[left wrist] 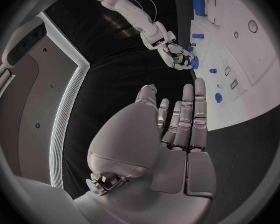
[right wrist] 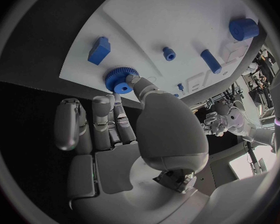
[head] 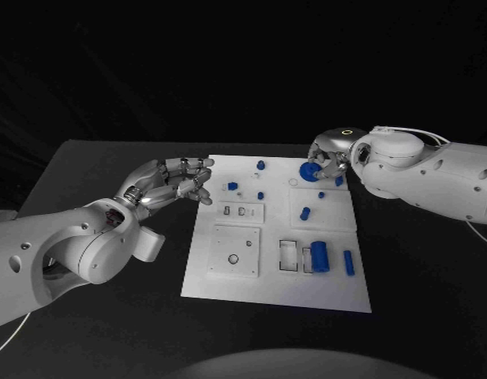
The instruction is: Assemble the parts on the task board
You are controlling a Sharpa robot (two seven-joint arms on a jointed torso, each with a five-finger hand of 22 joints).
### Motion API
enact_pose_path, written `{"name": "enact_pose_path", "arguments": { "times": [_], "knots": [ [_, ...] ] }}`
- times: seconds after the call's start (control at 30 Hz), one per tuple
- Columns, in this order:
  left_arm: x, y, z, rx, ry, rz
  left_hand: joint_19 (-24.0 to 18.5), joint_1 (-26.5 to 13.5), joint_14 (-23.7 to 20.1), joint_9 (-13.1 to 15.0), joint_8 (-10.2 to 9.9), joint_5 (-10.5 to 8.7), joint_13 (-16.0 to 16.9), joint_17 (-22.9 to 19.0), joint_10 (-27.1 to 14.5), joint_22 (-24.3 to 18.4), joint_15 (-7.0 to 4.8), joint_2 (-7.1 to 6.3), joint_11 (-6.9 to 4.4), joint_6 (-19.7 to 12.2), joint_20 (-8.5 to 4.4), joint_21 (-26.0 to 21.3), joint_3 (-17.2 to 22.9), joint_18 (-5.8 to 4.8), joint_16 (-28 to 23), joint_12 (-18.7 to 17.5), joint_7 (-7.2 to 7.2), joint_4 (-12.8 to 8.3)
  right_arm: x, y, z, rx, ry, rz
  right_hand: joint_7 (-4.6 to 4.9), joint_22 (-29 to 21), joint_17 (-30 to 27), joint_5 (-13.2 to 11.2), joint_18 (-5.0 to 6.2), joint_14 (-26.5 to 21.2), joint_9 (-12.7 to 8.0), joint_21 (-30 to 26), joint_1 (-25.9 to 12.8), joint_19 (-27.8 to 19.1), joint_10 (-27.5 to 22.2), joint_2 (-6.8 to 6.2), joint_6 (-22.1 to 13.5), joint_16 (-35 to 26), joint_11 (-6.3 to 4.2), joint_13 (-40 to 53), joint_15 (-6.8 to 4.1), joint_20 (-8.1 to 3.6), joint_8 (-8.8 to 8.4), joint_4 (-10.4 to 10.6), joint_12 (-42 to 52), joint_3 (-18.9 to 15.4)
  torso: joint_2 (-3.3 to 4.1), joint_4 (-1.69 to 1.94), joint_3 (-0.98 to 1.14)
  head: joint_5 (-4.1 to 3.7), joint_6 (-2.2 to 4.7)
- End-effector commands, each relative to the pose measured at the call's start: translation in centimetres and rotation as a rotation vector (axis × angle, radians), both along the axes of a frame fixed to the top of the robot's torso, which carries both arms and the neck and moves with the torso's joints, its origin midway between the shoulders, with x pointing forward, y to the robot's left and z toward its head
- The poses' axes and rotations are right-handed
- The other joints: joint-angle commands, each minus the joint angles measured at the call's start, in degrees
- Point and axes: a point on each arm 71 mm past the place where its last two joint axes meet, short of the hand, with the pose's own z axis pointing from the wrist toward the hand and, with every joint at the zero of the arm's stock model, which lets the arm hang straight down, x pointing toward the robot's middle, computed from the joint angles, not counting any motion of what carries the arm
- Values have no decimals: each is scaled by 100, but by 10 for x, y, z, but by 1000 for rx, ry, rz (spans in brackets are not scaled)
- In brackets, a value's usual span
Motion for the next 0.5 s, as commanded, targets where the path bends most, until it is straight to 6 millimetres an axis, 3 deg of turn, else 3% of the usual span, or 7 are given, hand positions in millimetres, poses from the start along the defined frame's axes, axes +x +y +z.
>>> {"name": "enact_pose_path", "arguments": {
  "times": [0.03, 0.2, 0.5],
  "knots": [
    [-1, -2, 1, -7, -1, -21, -41, 35, -50, 7, 33, 24, -5, -8, -25, -7, 1, 31, 15, 16, 5, -32, 2, 31, 25, 30, 21, -2, -1, 1, -4, -3, -1, 14, -58, 838, 15, -12, 37, -10, 190, -15, -46, 32, 22, 38, 95, 31, -30, 13, -26, -36, 46, 5, 37, 14, -2, -3, 0, 14, -5],
    [-1, -1, 1, -6, -1, -19, -41, 36, -51, 6, 33, 24, -6, -9, -25, -7, 1, 31, 15, 10, 5, -31, 2, 32, 26, 32, 22, -2, -5, 4, 0, 44, -40, 37, -87, 895, 143, 128, 13, 102, 324, 63, -70, 127, 135, 10, 174, 96, -55, 15, -49, -56, 130, 0, 65, 18, -2, -12, -2, 31, -4],
    [0, 0, 0, -4, 0, -16, -41, 36, -51, 6, 33, 24, -6, -9, -25, -7, 1, 31, 15, 10, 5, -31, 2, 32, 26, 32, 22, -2, -16, 17, 21, 111, -89, 94, -99, 945, 259, 169, -10, 208, 400, 141, -84, 215, 242, -13, 229, 153, -78, 8, -64, -71, 174, 4, 82, 26, -2, -2, -3, 6, -4]
  ]
}}
